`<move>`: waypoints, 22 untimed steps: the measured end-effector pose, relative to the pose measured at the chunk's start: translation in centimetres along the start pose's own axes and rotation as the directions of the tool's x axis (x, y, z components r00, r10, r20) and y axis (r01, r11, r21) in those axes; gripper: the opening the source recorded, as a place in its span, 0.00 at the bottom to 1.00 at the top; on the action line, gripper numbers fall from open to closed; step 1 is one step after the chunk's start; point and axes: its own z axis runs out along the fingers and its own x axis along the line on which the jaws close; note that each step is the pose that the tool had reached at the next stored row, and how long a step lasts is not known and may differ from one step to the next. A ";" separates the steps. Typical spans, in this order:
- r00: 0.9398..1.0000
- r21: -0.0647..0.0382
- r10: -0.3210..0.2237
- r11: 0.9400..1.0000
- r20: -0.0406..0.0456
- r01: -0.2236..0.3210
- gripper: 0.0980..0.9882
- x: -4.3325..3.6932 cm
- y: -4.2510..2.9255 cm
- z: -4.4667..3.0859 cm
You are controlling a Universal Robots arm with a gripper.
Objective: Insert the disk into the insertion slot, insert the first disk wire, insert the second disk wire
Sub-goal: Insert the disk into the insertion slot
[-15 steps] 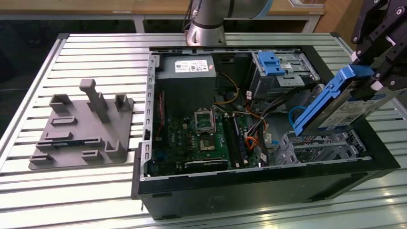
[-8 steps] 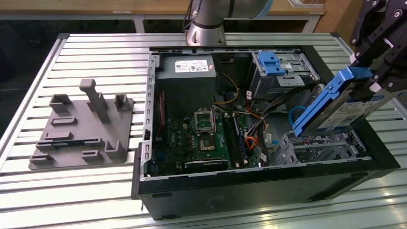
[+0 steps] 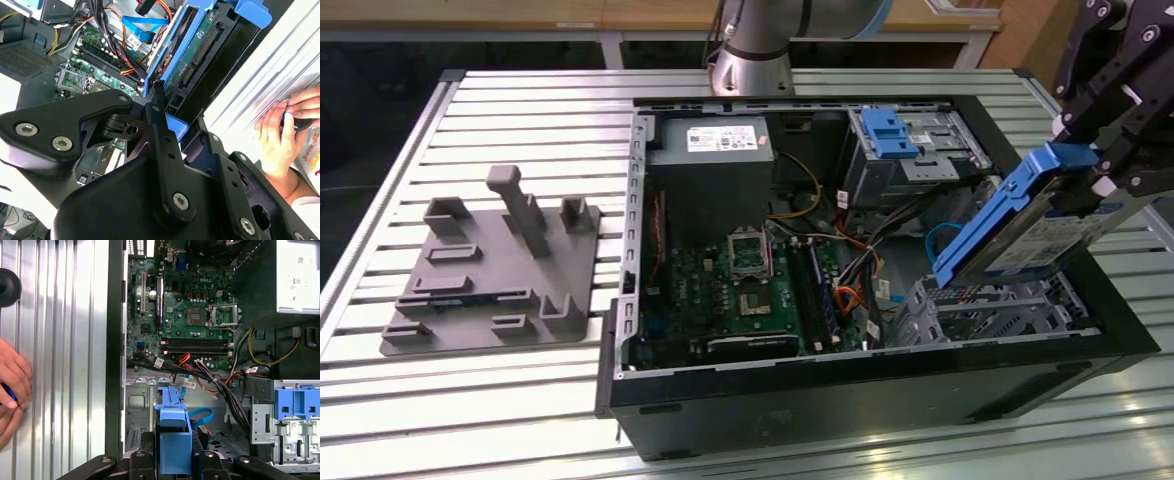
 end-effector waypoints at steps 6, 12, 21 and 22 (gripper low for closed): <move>1.000 0.000 0.000 1.000 0.000 0.000 0.30 0.02 -0.01 0.21; 1.000 0.000 -0.001 1.000 0.000 0.001 0.30 0.03 -0.01 0.40; 1.000 0.000 -0.001 1.000 0.000 0.001 0.30 0.05 -0.02 0.67; 1.000 0.000 0.000 1.000 0.000 0.000 0.30 0.05 -0.02 0.70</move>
